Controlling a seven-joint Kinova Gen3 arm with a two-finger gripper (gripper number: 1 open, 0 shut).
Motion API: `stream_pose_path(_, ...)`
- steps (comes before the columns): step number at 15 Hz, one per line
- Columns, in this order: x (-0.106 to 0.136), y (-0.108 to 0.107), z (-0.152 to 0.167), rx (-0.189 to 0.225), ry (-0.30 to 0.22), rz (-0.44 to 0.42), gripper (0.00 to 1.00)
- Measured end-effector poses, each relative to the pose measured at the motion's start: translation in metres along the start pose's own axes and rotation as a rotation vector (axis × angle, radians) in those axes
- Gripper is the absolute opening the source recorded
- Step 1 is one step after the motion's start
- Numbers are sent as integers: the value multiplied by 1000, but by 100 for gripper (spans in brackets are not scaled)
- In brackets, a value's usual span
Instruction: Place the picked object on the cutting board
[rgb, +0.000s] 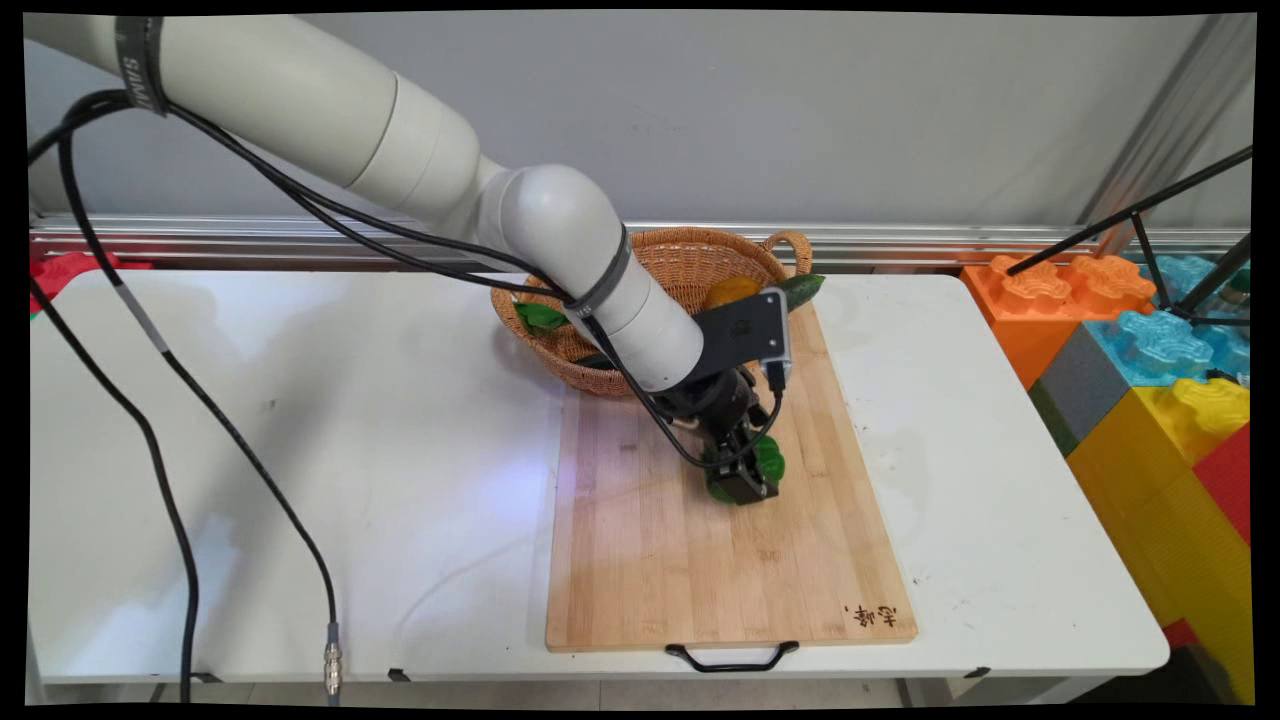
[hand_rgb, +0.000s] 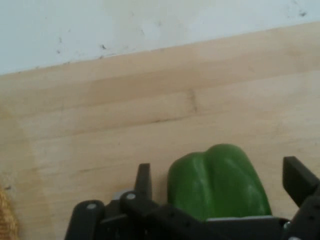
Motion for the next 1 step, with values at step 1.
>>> stream_pose_path(1, 1, 0, 1, 0, -1, 5, 100)
